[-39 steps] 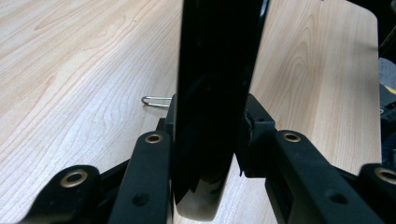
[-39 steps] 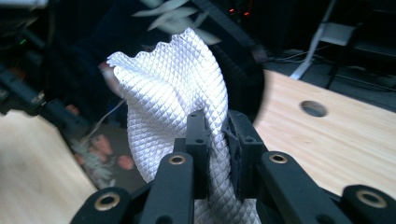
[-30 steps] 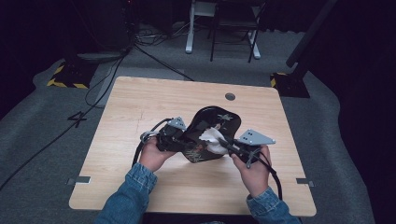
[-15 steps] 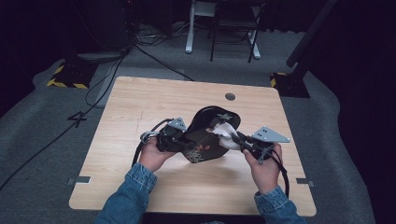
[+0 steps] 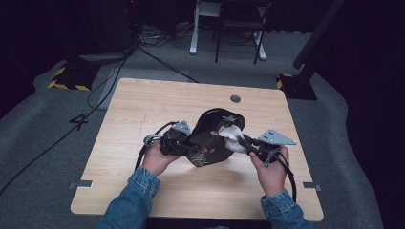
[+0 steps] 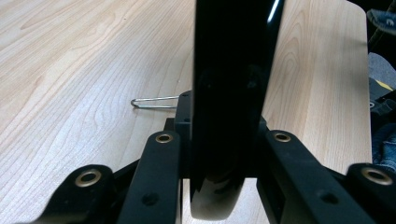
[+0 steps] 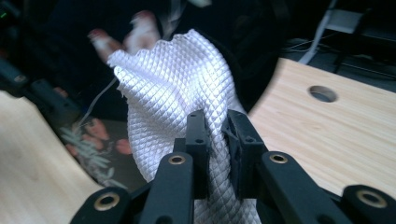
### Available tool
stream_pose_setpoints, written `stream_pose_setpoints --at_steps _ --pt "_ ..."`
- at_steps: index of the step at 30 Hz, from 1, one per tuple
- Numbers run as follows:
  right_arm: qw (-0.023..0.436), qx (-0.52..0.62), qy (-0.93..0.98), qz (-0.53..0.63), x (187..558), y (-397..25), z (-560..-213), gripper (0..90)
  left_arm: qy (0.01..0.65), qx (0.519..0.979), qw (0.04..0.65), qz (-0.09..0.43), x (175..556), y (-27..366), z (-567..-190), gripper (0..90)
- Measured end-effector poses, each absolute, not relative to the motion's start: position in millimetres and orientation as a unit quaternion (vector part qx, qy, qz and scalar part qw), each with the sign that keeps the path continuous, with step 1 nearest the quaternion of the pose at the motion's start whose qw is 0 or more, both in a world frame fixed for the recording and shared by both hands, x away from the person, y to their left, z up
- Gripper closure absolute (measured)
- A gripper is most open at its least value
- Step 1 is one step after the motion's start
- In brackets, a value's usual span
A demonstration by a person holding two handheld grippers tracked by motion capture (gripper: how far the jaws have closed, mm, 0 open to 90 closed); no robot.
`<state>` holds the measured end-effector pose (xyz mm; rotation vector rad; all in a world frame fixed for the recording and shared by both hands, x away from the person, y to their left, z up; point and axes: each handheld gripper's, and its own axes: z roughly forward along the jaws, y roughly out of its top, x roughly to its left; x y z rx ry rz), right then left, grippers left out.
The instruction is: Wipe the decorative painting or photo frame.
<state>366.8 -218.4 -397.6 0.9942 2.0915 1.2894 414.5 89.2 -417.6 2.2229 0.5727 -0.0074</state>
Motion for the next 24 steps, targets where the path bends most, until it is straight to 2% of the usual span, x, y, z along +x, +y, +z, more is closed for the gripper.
stream_pose_setpoints --at_steps 10,24 --pt "0.222 0.331 0.795 0.457 362.8 -189.1 -409.8 80.1 0.225 0.884 0.410 -0.002 414.4 89.3 -417.6 76.5" --pt "0.248 0.386 0.761 0.458 373.1 -233.2 -403.4 80.1 0.224 0.884 0.410 -0.004 414.6 89.1 -417.6 77.2"
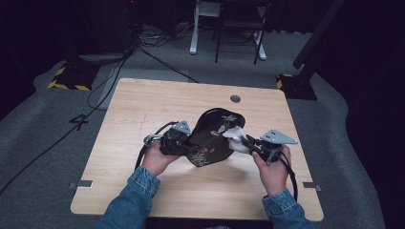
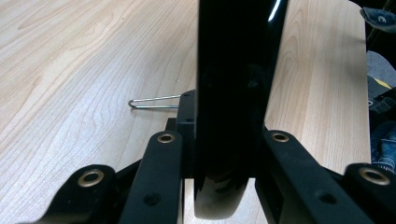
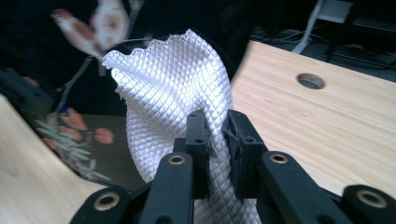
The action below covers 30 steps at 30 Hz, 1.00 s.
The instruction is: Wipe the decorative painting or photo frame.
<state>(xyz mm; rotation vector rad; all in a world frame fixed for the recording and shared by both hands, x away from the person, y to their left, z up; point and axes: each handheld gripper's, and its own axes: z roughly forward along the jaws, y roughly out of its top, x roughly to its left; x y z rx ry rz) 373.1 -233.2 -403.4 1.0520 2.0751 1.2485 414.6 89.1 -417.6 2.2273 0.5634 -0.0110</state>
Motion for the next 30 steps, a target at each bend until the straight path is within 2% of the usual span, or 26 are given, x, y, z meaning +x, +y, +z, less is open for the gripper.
stream_pose_setpoints --at_steps 5,22,30 --pt "0.251 0.391 0.759 0.455 375.5 -238.9 -403.5 80.0 0.221 0.885 0.409 -0.007 414.7 88.5 -417.5 77.6" --pt "0.214 0.323 0.815 0.431 364.3 -185.3 -423.0 79.7 0.221 0.886 0.408 -0.005 414.6 87.5 -417.3 78.0" --pt "0.226 0.351 0.798 0.435 370.0 -206.1 -418.9 79.8 0.220 0.886 0.407 -0.007 414.9 87.7 -417.5 78.1"
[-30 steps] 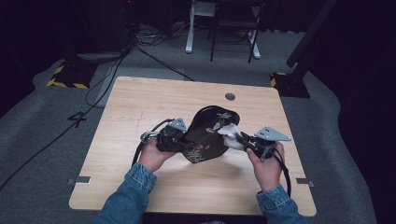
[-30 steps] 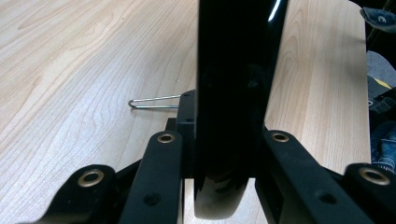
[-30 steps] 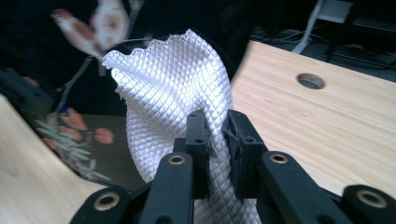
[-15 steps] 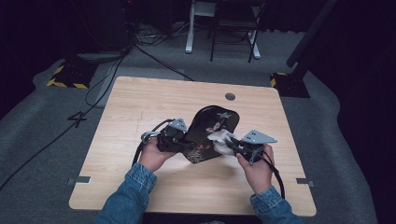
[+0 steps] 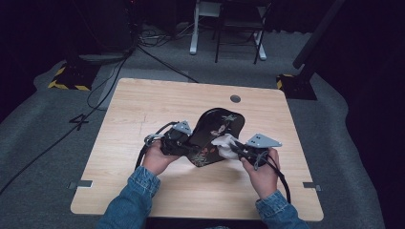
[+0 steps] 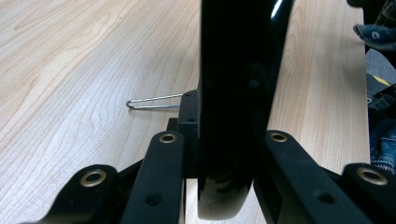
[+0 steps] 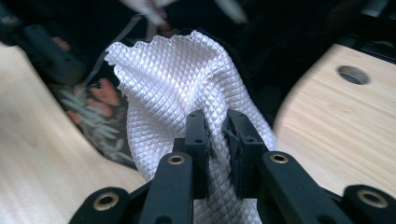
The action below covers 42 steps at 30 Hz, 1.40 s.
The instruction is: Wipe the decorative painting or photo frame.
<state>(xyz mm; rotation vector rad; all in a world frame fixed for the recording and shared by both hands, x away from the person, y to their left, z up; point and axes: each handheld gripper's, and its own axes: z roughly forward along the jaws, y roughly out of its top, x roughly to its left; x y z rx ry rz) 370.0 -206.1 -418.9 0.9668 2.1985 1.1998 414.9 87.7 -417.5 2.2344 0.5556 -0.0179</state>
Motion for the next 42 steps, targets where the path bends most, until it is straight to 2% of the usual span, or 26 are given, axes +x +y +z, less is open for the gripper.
stream_pose_setpoints --at_steps 10,24,31,42 --pt "0.246 0.392 0.769 0.440 378.0 -242.4 -410.8 79.8 0.222 0.886 0.407 -0.008 415.3 87.0 -417.9 78.1" --pt "0.215 0.347 0.810 0.422 371.0 -201.6 -426.9 79.4 0.220 0.886 0.407 -0.010 416.5 87.3 -418.1 78.2" --pt "0.200 0.339 0.816 0.423 368.0 -194.2 -432.9 79.4 0.221 0.886 0.407 -0.009 416.1 86.9 -418.0 78.1" --pt "0.225 0.376 0.792 0.425 376.9 -222.1 -428.4 79.5 0.220 0.887 0.407 -0.010 416.0 86.9 -417.9 78.1"
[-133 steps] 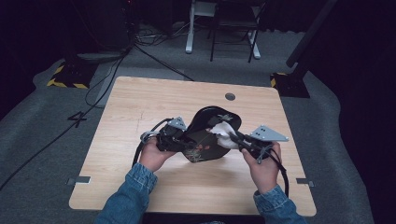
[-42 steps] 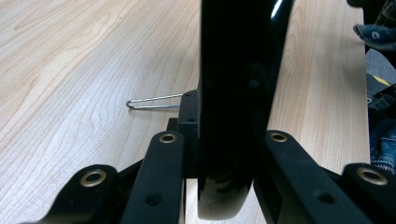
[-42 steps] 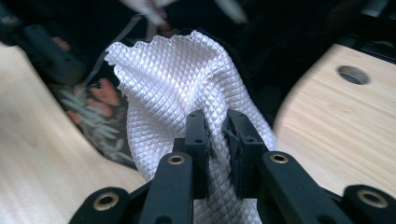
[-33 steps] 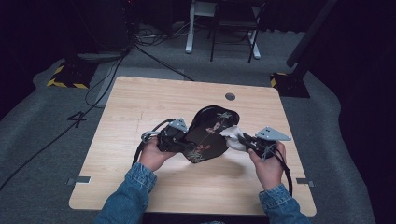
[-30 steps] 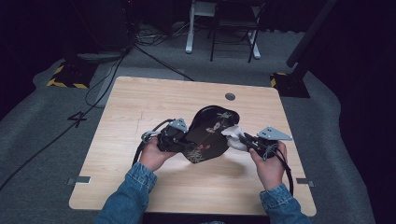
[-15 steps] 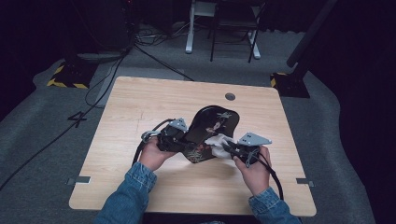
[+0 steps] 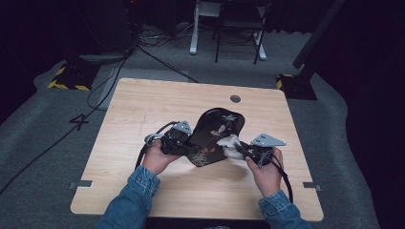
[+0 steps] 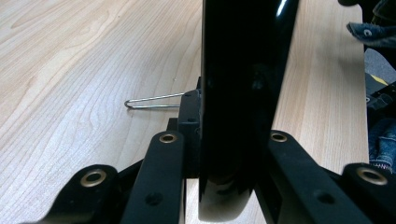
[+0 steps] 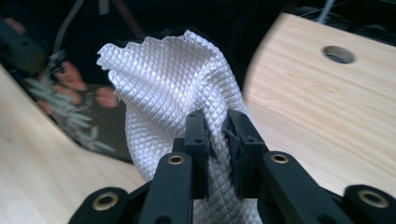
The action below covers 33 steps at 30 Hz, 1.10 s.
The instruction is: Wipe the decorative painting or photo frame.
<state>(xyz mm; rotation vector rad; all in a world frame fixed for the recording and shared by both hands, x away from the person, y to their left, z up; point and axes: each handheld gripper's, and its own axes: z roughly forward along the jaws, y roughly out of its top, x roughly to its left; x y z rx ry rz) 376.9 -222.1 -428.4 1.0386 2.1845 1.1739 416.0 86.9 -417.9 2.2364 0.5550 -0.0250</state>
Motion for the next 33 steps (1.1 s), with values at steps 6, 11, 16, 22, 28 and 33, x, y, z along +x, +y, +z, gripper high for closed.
stream_pose_setpoints --at_steps 6,11,16,22,28,33 --pt "0.227 0.384 0.786 0.427 377.3 -227.6 -428.2 79.6 0.219 0.888 0.404 -0.012 416.3 86.2 -417.9 78.2" --pt "0.210 0.362 0.806 0.419 372.2 -207.5 -438.2 79.6 0.217 0.888 0.404 -0.013 416.0 85.8 -417.9 78.1" --pt "0.200 0.339 0.825 0.406 368.0 -189.9 -446.4 79.5 0.219 0.887 0.406 -0.012 415.8 86.4 -417.8 78.1" --pt "0.197 0.347 0.825 0.400 369.2 -193.8 -452.3 79.5 0.219 0.888 0.405 -0.013 415.9 87.9 -417.2 78.2" --pt "0.213 0.369 0.809 0.406 373.8 -213.3 -445.7 79.6 0.219 0.887 0.406 -0.016 416.4 88.7 -417.2 78.1" --pt "0.221 0.391 0.791 0.415 377.9 -230.1 -442.5 79.6 0.221 0.885 0.409 -0.021 416.6 89.3 -417.2 79.3"
